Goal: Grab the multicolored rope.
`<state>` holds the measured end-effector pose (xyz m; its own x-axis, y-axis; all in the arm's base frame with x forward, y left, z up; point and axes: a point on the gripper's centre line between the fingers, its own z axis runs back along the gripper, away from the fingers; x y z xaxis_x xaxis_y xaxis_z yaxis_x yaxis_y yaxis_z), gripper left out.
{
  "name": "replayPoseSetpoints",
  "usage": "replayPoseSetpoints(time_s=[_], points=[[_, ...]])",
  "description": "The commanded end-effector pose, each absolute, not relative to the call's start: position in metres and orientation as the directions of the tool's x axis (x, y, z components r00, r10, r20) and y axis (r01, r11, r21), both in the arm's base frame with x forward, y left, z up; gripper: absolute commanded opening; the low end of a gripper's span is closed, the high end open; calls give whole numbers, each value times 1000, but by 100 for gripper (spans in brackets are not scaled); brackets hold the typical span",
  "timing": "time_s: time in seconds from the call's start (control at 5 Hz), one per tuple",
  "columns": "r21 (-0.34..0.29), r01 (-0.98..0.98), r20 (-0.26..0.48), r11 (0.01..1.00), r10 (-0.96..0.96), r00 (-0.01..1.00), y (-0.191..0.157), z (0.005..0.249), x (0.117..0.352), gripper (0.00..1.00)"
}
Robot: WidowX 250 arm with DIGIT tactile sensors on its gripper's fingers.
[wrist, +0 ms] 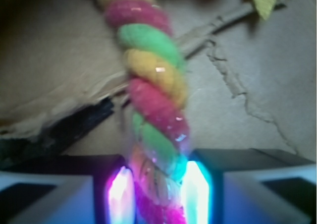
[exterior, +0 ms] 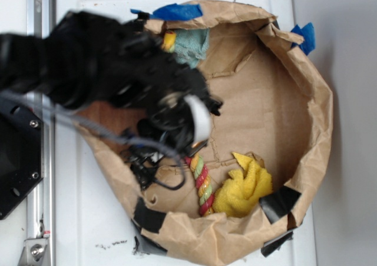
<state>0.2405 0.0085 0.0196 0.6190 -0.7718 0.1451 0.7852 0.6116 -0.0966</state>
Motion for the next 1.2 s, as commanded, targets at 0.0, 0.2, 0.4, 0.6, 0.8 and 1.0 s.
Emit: replayPoseSetpoints(time_s=[0.0, 0.2, 0.4, 0.6, 0.8, 1.0], points=[[-53, 730, 195, 681, -710, 676, 27, 57, 263, 0], [-88, 662, 297, 744, -615, 730, 39, 107, 274, 0], [-187, 540, 315, 820, -471, 824, 44, 155, 277, 0], [-211, 431, 297, 877, -363, 883, 38, 180, 270, 0], [-115, 307, 330, 945, -255, 909, 26, 182, 259, 0], [-129, 229, 283, 965, -185, 941, 23, 181, 257, 0]])
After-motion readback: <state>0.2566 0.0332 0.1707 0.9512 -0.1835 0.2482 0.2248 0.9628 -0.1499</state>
